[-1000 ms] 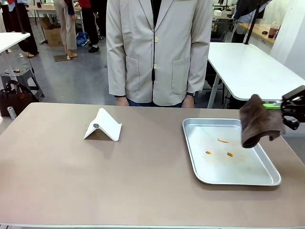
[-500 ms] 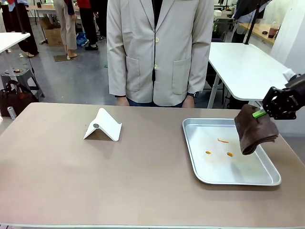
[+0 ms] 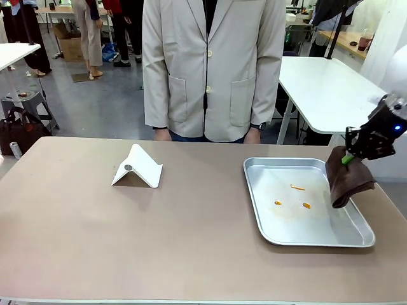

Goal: Clean the surface of the table.
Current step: Clean the area not pointed to by the person.

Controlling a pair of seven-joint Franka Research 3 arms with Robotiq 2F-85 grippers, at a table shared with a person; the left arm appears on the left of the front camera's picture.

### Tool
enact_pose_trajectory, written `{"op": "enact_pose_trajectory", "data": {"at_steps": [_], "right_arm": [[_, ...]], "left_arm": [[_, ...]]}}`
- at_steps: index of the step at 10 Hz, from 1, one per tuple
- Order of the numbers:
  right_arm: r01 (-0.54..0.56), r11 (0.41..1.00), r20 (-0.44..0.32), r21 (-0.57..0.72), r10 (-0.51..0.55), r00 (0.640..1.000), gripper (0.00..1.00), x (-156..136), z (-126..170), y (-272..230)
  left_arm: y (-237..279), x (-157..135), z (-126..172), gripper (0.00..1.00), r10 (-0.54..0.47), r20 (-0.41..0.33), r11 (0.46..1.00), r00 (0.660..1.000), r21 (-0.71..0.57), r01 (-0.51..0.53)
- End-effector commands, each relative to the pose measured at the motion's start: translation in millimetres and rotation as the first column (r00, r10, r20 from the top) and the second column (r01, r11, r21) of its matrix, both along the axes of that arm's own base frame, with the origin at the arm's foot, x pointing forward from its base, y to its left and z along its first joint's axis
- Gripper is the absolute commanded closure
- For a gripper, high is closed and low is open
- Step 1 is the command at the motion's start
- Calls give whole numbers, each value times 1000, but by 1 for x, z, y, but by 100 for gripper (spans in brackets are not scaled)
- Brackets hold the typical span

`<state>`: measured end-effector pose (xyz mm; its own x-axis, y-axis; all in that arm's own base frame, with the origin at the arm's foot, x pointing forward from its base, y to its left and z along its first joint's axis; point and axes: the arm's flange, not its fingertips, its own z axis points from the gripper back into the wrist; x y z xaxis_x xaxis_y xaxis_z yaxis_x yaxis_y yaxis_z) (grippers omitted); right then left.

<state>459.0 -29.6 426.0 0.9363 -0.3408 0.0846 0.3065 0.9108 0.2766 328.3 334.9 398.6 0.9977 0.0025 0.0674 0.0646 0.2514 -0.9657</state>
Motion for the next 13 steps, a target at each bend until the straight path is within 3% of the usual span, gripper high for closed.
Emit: {"op": "enact_pose_trajectory", "data": {"at_steps": [1,3,9,13], "right_arm": [[-5,999,6,-46,5,1000,93,21,-14,13],[-11,996,6,-91,11,1000,93,31,-35,23],[-112,994,-97,-15,111,989,93,43,-95,70],[-177,984,-144,33,179,973,93,43,-118,94]], "left_arm": [[-2,0,5,78,19,-6,1000,1000,-12,-19],[-2,0,5,78,19,-6,1000,1000,-12,-19],[-2,0,5,78,19,-6,1000,1000,-12,-19],[-2,0,5,78,19,-6,1000,1000,-12,-19]]}}
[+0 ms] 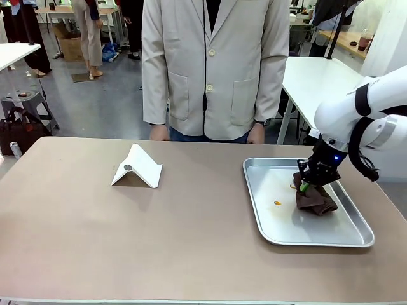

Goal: Clean the surface of the table.
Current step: Clean the area not pointed to by the person.

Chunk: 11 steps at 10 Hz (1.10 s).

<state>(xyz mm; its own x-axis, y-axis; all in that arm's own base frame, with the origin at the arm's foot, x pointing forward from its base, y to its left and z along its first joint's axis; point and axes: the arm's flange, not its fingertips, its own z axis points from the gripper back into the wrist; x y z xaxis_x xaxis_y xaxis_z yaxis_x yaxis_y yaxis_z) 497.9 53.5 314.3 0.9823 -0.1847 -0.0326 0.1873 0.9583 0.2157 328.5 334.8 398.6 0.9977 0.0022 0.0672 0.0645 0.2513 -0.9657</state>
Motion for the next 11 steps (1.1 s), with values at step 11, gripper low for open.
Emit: {"op": "enact_pose_trajectory", "data": {"at_steps": [11], "right_arm": [[-187,960,-8,210,193,981,93,-4,-12,101]], "left_arm": [[-1,0,5,78,19,-5,1000,1000,-12,-19]]}}
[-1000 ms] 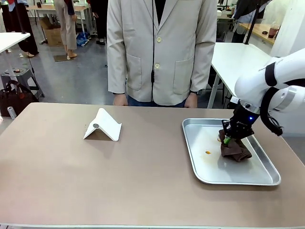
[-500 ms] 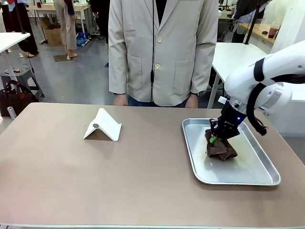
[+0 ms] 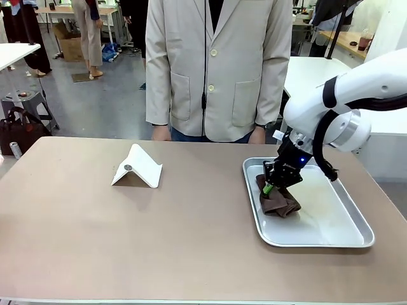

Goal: Clean the surface of the table.
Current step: Clean the area not pointed to by the person.

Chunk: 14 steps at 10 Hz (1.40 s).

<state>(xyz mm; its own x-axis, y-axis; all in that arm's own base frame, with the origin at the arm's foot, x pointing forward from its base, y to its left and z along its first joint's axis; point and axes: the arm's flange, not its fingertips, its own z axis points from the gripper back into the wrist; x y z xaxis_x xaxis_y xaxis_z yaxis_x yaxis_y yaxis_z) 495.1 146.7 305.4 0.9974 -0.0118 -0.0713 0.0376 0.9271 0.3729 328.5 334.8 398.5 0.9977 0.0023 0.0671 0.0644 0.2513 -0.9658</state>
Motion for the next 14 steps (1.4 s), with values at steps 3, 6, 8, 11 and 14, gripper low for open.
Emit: {"op": "enact_pose_trajectory", "data": {"at_steps": [3,6,8,11,14], "right_arm": [[-29,999,-2,26,29,1000,93,-1,-2,6],[76,997,0,-7,-76,997,93,6,-3,-31],[152,988,8,-33,-152,988,93,8,-3,-60],[258,965,12,-39,-258,966,93,5,-1,-105],[333,943,12,-8,-333,943,93,-4,1,-140]], "left_arm": [[-1,0,5,78,19,-5,1000,1000,-12,-19],[-1,0,5,78,19,-5,1000,1000,-12,-19],[-1,0,5,78,19,-5,1000,1000,-12,-19],[-1,0,5,78,19,-5,1000,1000,-12,-19],[-1,0,5,78,19,-5,1000,1000,-12,-19]]}}
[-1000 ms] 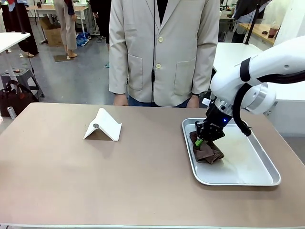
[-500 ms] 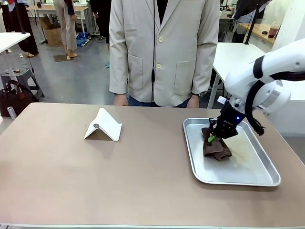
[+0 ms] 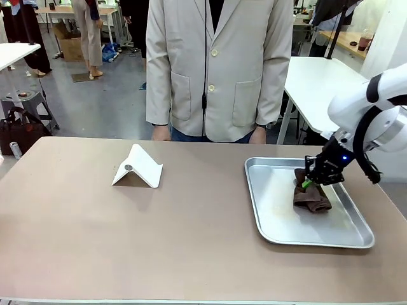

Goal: Clean the surface of the table.
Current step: Clean the area not pointed to by the person.

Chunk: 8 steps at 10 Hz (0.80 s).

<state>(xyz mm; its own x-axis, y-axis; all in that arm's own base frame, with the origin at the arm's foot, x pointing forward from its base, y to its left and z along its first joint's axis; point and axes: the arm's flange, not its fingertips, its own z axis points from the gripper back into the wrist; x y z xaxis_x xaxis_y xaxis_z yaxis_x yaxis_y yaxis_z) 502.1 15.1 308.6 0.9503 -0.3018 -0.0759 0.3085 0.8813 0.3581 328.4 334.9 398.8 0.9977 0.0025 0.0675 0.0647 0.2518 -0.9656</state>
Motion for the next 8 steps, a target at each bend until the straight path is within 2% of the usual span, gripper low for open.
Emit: {"op": "enact_pose_trajectory", "data": {"at_steps": [1,4,5,8], "right_arm": [[64,998,23,30,-65,998,93,-14,0,-18],[36,967,63,253,-53,997,93,-24,16,-35],[35,957,69,288,-57,996,93,-27,21,-40],[-24,889,80,457,-15,997,93,-38,34,-40]], "left_arm": [[-2,0,5,78,19,-6,1000,1000,-12,-19],[-2,0,5,78,19,-6,1000,1000,-12,-19],[-2,0,5,78,19,-6,1000,1000,-12,-19],[-2,0,5,78,19,-6,1000,1000,-12,-19]]}}
